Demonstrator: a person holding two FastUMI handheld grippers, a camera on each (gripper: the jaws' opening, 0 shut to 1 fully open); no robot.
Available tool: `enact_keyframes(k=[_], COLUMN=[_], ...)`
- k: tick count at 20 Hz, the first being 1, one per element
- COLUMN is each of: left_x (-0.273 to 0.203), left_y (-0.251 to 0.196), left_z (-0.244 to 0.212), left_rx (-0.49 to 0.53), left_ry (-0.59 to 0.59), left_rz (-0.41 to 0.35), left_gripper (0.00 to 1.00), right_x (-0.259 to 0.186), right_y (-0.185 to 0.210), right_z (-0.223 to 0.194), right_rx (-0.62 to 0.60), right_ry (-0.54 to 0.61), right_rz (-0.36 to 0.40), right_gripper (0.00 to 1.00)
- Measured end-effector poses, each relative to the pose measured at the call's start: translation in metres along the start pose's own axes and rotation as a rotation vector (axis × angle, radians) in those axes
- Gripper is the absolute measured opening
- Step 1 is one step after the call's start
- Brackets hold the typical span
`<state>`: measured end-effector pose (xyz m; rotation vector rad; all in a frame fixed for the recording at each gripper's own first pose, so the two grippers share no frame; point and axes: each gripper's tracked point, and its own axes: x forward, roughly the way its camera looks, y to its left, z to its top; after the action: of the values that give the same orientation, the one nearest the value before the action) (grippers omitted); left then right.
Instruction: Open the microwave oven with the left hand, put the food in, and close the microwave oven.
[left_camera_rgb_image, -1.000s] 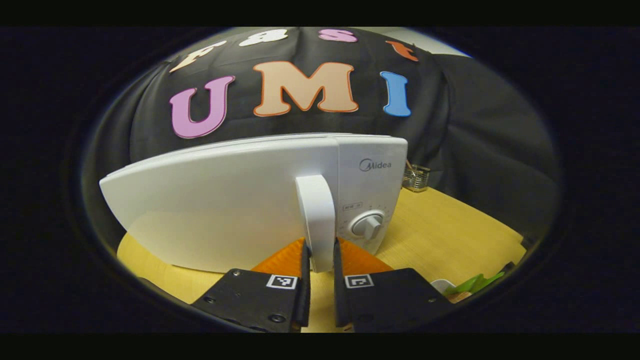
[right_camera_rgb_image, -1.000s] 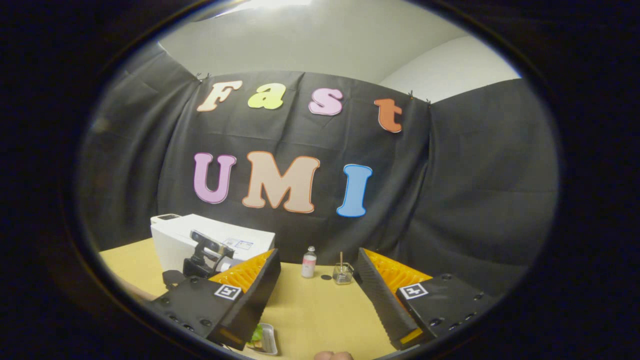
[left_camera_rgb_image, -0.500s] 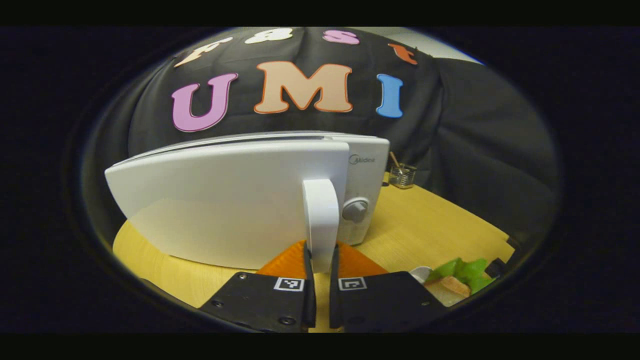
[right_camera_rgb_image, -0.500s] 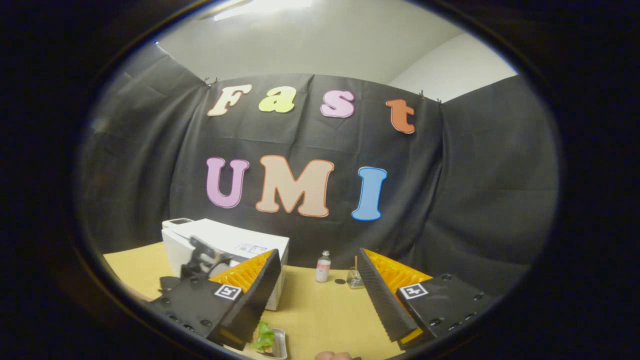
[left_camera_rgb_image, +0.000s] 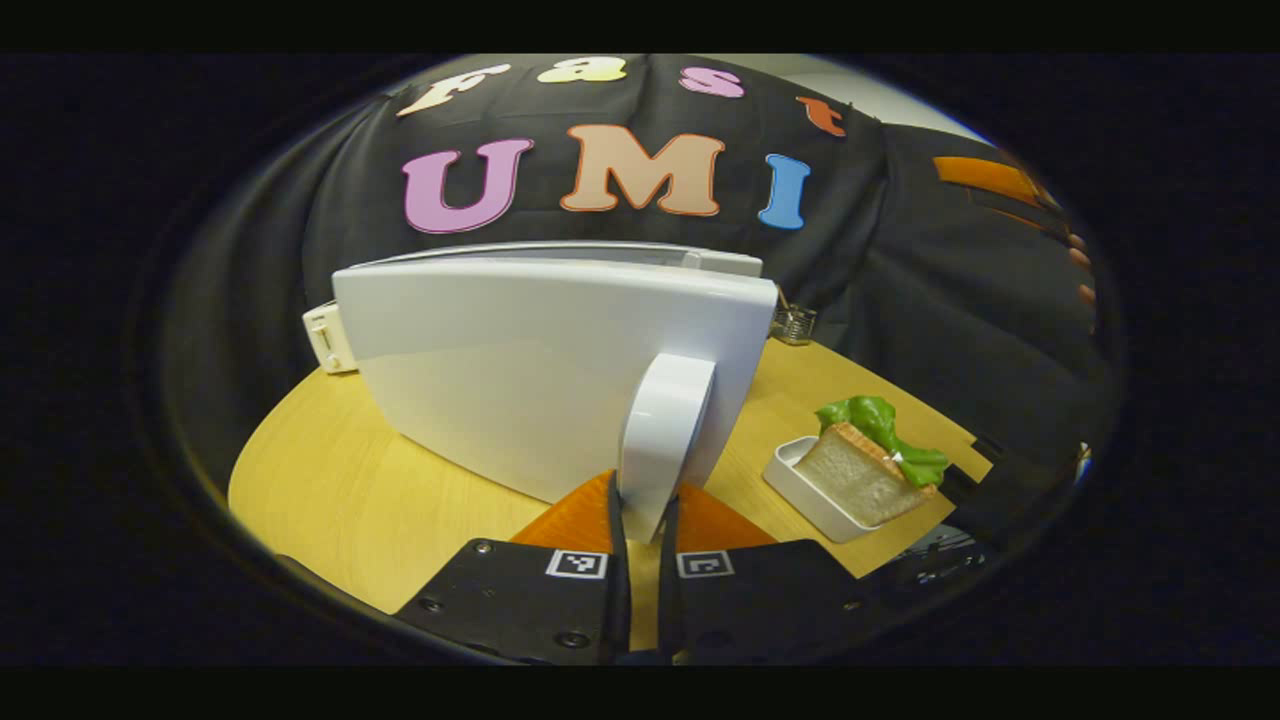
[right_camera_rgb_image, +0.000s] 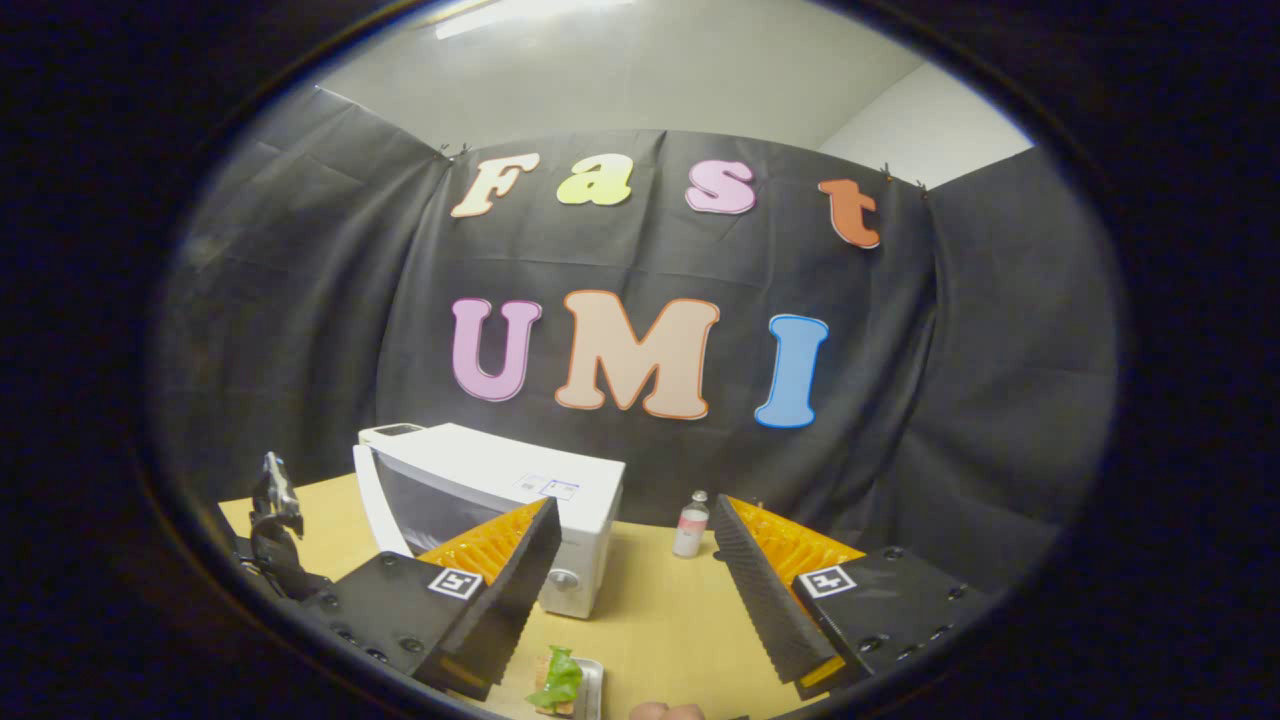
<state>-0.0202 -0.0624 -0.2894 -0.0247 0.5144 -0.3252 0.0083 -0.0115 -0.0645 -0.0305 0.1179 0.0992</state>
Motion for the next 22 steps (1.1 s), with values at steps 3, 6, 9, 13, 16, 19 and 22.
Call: enact_keyframes(k=[3, 6, 9, 13, 16, 19, 22], left_x=[-0.024, -0.046, -0.063, -0.084, -0.098, -0.111, -0.116], left_y=[0.022, 0.044, 0.066, 0.095, 0.116, 0.141, 0.151], left_z=[-0.013, -0.023, -0.031, -0.039, -0.045, -0.05, -0.052], left_rx=[-0.032, -0.041, -0.056, -0.078, -0.106, -0.131, -0.196], left_ry=[0.026, 0.037, 0.059, 0.076, 0.083, 0.085, 0.083], left_rz=[0.06, 0.117, 0.166, 0.237, 0.276, 0.317, 0.311], left_gripper=[0.11, 0.11, 0.1, 0.11, 0.1, 0.11, 0.11], right_x=[0.004, 0.004, 0.003, -0.001, -0.005, -0.008, -0.01], right_y=[0.019, 0.037, 0.051, 0.065, 0.072, 0.077, 0.08], right_z=[-0.011, -0.021, -0.031, -0.039, -0.043, -0.043, -0.049], right_rx=[-0.008, -0.014, -0.008, -0.008, -0.007, -0.012, -0.025], right_ry=[0.024, 0.045, 0.067, 0.081, 0.093, 0.091, 0.102], right_rz=[0.032, 0.065, 0.084, 0.093, 0.095, 0.096, 0.099], right_gripper=[0.97, 0.97, 0.97, 0.97, 0.97, 0.98, 0.97])
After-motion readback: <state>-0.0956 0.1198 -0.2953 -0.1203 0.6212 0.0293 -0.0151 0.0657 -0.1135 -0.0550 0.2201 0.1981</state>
